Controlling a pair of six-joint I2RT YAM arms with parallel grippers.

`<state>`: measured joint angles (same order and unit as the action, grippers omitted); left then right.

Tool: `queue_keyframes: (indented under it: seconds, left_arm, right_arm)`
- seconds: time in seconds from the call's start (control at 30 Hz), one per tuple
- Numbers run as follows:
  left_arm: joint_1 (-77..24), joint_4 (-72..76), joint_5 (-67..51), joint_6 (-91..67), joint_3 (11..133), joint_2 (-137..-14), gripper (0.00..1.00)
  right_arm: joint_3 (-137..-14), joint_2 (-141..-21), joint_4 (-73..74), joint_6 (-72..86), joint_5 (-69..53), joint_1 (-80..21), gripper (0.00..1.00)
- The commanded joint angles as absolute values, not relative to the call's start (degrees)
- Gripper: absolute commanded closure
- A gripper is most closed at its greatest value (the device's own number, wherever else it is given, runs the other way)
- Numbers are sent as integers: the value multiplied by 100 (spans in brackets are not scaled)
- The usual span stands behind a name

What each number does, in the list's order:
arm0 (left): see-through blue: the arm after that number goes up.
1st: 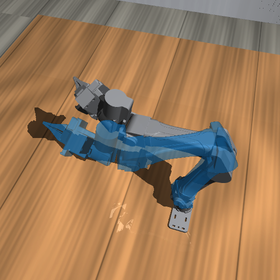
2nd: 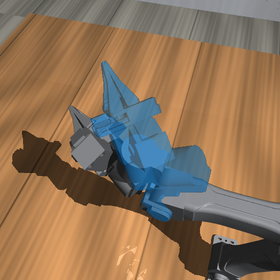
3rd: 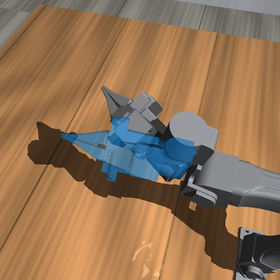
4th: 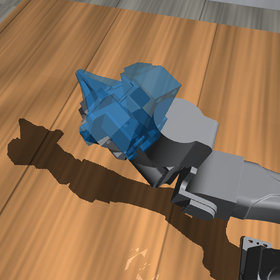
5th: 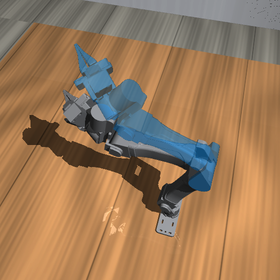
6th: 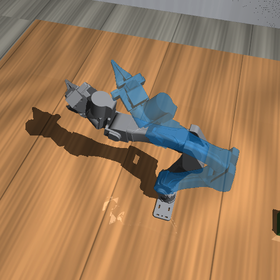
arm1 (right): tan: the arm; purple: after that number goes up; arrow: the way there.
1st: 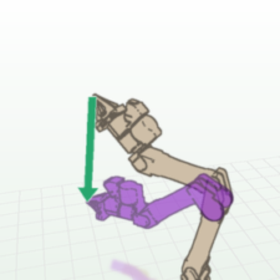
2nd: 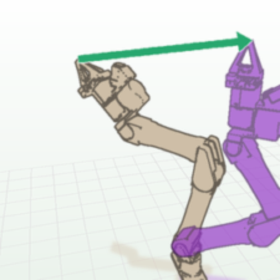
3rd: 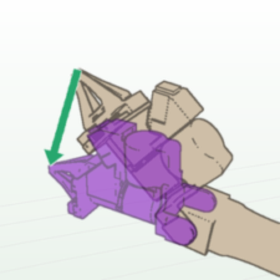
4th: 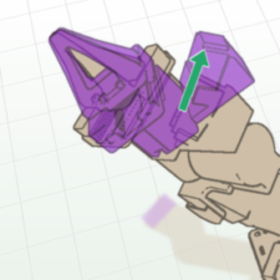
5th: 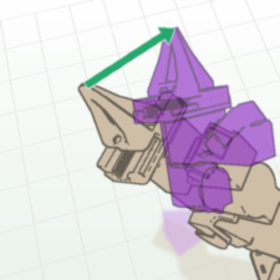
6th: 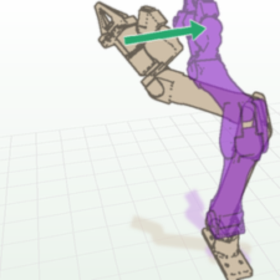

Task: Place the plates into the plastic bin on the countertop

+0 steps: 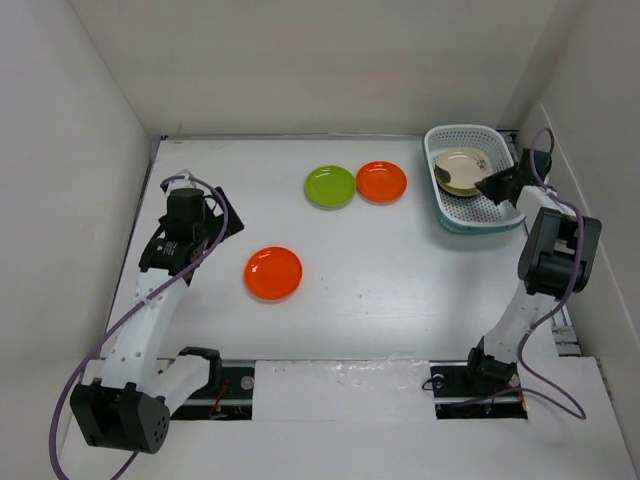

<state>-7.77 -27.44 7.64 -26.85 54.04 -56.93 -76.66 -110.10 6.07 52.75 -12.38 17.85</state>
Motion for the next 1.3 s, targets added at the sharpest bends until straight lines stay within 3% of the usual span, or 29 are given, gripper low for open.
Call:
queue_keyframes:
  seconds: [0.0, 0.07, 0.1, 0.13, 0.2, 0.23, 0.33, 0.53, 0.7, 0.8, 1.0, 1.27]
  left_arm:
    - [-773, -2584, 651, -2602, 5484, -5660, 0]
    - [-773, -2584, 650, -2602, 5484, -5712, 0]
    - [-773, -2584, 650, -2602, 5484, -5713, 0]
    - [-773, -2584, 650, -2602, 5484, -5713, 0]
    - [-773, -2531, 650, -2602, 5484, -5713, 0]
    - [-773, -2531, 650, -2602, 5484, -5713, 0]
    - [-773, -2531, 650, -2549, 5484, -5713, 0]
    - [-773, -2531, 598, -2549, 5484, -5660, 0]
    - [-773, -2531, 598, -2549, 5432, -5660, 0]
    - [-773, -2531, 598, -2549, 5432, -5660, 0]
    - [-773, -2479, 545, -2549, 5432, -5555, 0]
    - [-773, -2479, 492, -2549, 5432, -5502, 0]
  right_arm:
    - [-7884, -10978, 509, 5098, -1204, 1881, 100]
    - [-7937, -10925, 510, 5098, -1204, 1881, 92]
    - [-7937, -10873, 571, 5098, -1204, 1881, 70]
    - [-7937, -10733, 623, 5098, -1204, 1881, 59]
    - [-7937, -10487, 624, 5098, -1257, 1881, 45]
    - [-7832, -10303, 624, 5098, -1257, 1811, 30]
    - [-7761, -9485, 624, 4914, -881, 1304, 1]
    - [-7534, -8746, 844, 4676, -791, 20, 1]
    - [-6166, -8797, -512, 5393, -133, -1718, 4]
    - [-5985, -9279, -983, 5808, -52, -2187, 7]
    - [-6442, -10677, -1468, 6398, -97, -2566, 12]
    - [-7767, -12172, -1091, 6732, -133, -2619, 31]
